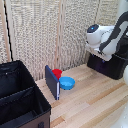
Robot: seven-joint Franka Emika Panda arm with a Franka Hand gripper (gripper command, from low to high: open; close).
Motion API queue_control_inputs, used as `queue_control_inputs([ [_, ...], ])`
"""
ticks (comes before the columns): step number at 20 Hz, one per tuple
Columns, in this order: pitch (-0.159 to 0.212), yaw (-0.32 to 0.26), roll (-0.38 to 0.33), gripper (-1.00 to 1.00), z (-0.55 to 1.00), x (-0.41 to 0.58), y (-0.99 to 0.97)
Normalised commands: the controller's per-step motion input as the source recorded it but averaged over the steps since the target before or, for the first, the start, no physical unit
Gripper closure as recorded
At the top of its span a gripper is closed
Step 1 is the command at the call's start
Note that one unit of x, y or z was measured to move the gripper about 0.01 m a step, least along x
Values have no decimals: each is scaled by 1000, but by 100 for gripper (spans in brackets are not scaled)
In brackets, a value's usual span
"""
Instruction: Gently grip the air fryer handle with your gripper and kindly pull it open by sliding your gripper away from the base. Gradually bring your gripper in line with the blue bowl and gently capture it, without tightening your grip too much. Securely place the blue bowl inside the opened air fryer with a steady position. Liberate your robot's gripper, and withdraw your gripper from the proximity of the air fryer.
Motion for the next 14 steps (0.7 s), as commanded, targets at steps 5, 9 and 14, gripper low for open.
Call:
queue_control_inputs([
  [5,-5,144,-55,-100,-221,0,-411],
  [9,-1,84,-70,-100,-36,-4,-414],
  [14,33,74,-19,100,-14,0,-415],
])
